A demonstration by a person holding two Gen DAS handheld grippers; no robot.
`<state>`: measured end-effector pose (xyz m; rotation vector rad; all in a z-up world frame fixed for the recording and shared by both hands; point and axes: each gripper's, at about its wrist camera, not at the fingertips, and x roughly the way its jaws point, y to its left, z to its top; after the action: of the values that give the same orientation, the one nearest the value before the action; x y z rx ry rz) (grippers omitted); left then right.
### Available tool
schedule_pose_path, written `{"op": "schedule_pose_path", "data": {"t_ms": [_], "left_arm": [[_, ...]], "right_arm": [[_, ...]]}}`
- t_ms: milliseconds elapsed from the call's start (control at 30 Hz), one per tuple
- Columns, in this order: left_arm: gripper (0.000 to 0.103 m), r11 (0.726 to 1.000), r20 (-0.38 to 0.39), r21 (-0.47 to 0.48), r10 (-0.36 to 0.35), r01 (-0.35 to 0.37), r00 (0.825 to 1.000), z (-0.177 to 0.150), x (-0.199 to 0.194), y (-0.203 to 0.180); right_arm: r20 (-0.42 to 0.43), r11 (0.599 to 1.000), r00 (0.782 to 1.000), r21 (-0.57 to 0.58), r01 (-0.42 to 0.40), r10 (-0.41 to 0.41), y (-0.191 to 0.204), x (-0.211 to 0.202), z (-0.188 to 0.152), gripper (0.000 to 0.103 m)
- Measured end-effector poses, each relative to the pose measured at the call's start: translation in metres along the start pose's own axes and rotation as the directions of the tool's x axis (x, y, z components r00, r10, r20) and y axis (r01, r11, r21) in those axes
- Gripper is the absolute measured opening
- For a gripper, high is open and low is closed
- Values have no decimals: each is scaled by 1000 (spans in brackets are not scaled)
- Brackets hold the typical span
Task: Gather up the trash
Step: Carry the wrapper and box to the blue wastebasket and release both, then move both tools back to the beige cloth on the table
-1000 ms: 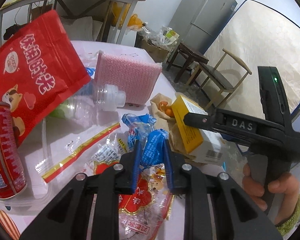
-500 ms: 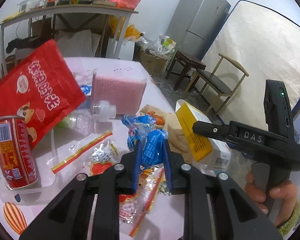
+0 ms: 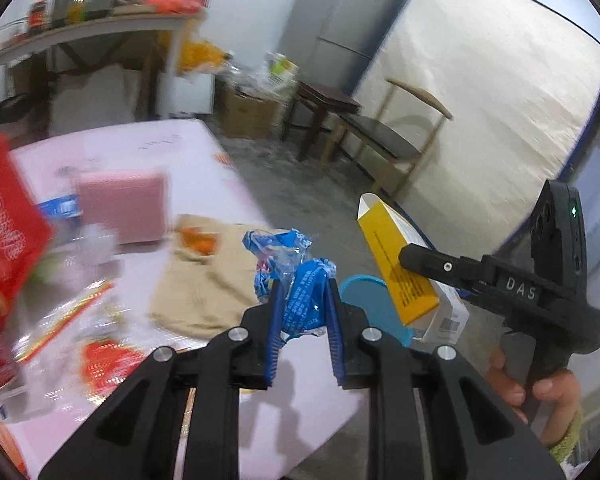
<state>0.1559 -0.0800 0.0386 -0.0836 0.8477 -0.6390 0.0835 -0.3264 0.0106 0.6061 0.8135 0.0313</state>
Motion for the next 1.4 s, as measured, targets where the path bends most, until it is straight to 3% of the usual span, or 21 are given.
{"op": "schedule_pose_path", "data": {"t_ms": [133,300,533,633,800,867,967,1067,1133,1200,1400], "left_arm": [[20,995,-98,50,-84,90,992,19,46,-40],[20,983,-238,112,-117,147,964,34,118,-89],[20,969,-439,176,-80,174,895,23,238,-139],[20,967,-505,166,-85,194,859,14,282,-152],[20,963,-552,190,-57,193,832,2,340,-171],[24,961,-552,204,-46,188,832,0,352,-177],[51,962,-564,221,-9,161,826,-6,371,-183],[61,968,-554,209,0,139,832,-7,372,-182],[65,972,-554,185,-21,148,832,-5,365,-177],[67,972,-546,179,-28,149,837,-4,361,-175],[68,965,-484,209,-36,156,874,4,324,-169]], "right_arm": [[2,996,1000,83,31,-31,-48,-3,7,75],[-45,964,999,264,-9,21,-128,21,14,75],[-91,849,993,528,-14,72,-233,68,13,75],[-124,809,991,586,35,47,-269,90,11,75],[-142,768,990,633,100,-12,-315,111,13,77],[-130,757,991,645,102,-23,-332,116,13,79],[-113,724,994,685,77,1,-353,120,4,84],[-112,673,994,734,85,-3,-366,120,-8,84],[-104,661,995,747,77,2,-368,118,-13,84],[-103,669,995,739,79,-3,-368,115,-16,84],[-102,732,994,674,99,-42,-351,94,-15,84]]}}
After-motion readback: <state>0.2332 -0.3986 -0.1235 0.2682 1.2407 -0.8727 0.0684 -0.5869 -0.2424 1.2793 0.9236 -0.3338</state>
